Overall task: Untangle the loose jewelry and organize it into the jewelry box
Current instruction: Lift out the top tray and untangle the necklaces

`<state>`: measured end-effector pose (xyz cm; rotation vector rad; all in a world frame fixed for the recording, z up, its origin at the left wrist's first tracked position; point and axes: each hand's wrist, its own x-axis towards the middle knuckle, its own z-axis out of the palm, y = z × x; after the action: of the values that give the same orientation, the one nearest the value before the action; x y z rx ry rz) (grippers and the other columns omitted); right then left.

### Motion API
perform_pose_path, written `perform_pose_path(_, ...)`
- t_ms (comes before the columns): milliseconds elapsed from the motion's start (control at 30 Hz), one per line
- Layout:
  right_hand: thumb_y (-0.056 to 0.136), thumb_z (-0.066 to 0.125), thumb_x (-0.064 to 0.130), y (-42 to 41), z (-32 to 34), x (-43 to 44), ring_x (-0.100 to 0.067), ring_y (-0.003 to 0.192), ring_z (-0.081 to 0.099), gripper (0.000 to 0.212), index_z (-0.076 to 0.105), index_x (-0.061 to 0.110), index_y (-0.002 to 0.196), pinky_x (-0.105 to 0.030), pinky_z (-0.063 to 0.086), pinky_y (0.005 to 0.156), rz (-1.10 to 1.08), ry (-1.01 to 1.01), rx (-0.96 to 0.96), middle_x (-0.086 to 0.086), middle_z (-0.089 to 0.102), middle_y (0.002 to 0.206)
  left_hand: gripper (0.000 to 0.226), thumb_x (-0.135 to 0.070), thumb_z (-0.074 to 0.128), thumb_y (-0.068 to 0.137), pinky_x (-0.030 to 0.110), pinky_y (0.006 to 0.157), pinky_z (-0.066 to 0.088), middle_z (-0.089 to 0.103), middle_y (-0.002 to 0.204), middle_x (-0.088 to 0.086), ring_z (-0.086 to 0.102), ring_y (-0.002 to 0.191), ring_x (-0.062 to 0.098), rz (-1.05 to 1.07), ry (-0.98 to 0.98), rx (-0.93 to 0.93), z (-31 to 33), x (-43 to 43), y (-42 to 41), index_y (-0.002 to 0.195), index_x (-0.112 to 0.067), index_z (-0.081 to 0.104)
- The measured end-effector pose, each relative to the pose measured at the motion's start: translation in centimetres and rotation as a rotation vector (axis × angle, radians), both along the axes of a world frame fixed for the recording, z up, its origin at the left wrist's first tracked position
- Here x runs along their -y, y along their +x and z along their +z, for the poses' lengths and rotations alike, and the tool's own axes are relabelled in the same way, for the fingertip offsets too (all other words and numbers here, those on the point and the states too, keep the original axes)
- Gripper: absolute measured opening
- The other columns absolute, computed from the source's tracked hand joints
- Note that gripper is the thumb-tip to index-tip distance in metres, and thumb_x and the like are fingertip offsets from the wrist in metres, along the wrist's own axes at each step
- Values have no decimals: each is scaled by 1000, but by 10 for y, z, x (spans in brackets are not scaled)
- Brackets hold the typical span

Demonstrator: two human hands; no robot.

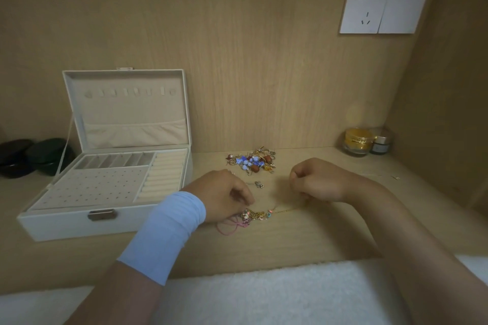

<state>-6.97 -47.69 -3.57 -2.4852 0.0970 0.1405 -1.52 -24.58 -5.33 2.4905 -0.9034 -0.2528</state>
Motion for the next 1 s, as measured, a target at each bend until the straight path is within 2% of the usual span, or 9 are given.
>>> perform_pose_path(133, 77, 57, 27, 4, -7, -1, -19, 73, 61, 15, 67, 17, 73, -30, 48, 66, -45, -338, -20, 3, 65, 69, 16, -28, 72, 82, 14, 78, 43, 58, 77, -24, 56, 76, -4, -36, 112, 42, 3, 0, -2, 95, -37, 77)
perform_pose_path(200, 77, 58, 32, 5, -9, -12, -18, 85, 62, 14, 69, 23, 79, -30, 51, 73, -3, -438, 100, 6, 68, 83, 15, -31, 72, 82, 16, 79, 44, 59, 77, -24, 55, 75, -5, -55, 126, 43, 4, -1, -2, 95, -37, 77)
perform_pose_path(267, 81, 61, 35, 4, -10, -26, -10, 84, 62, 13, 72, 27, 82, -30, 52, 77, 118, -333, 218, 8, 68, 87, 14, -32, 71, 82, 19, 84, 47, 61, 82, -21, 56, 78, -3, -54, 140, 57, 4, -1, -2, 94, -37, 77)
perform_pose_path(400, 74, 79, 41, 0, -13, -46, 3, 71, 59, 14, 77, 30, 81, -15, 45, 66, 329, -222, 144, 16, 67, 77, 13, -36, 73, 78, 20, 79, 47, 58, 78, -20, 55, 77, 0, -70, 171, 92, 2, -1, -1, 91, -37, 77)
perform_pose_path(533, 79, 79, 28, 5, -18, -41, 5, 65, 56, 5, 79, 26, 84, -10, 39, 61, 356, -191, 152, 16, 68, 75, 7, -35, 76, 76, 22, 78, 49, 64, 81, -17, 55, 73, 0, -73, 124, 50, 1, -2, 0, 83, -34, 76)
perform_pose_path(667, 82, 73, 23, 7, -20, -36, 2, 64, 56, 2, 73, 24, 81, -22, 48, 66, 290, 2, 135, 8, 70, 75, 4, -30, 75, 81, 17, 65, 42, 59, 68, -18, 53, 64, -4, -32, -45, -26, 1, 0, 0, 80, -30, 71)
perform_pose_path(767, 82, 66, 16, 7, -18, -32, -5, 61, 52, 4, 67, 17, 79, -25, 43, 63, 233, 276, 101, 4, 63, 69, 5, -23, 71, 86, 31, 75, 53, 71, 78, -7, 64, 72, 11, -20, -250, -198, 4, -1, 1, 83, -23, 67)
perform_pose_path(833, 86, 60, 10, 8, -19, -31, -10, 59, 48, 9, 63, 13, 78, -26, 39, 60, 229, 480, 60, -1, 58, 65, 3, -16, 66, 90, 30, 75, 52, 76, 84, 1, 64, 70, 14, -27, -355, -309, 5, -3, 1, 88, -17, 65)
perform_pose_path(1000, 89, 60, 16, 12, -22, -29, -33, 79, 55, 9, 63, 8, 89, -43, 43, 76, 224, 669, 6, -24, 60, 87, 8, -12, 58, 96, 20, 63, 47, 72, 76, -3, 55, 65, 14, -43, -459, -380, 7, -3, -1, 93, -13, 65)
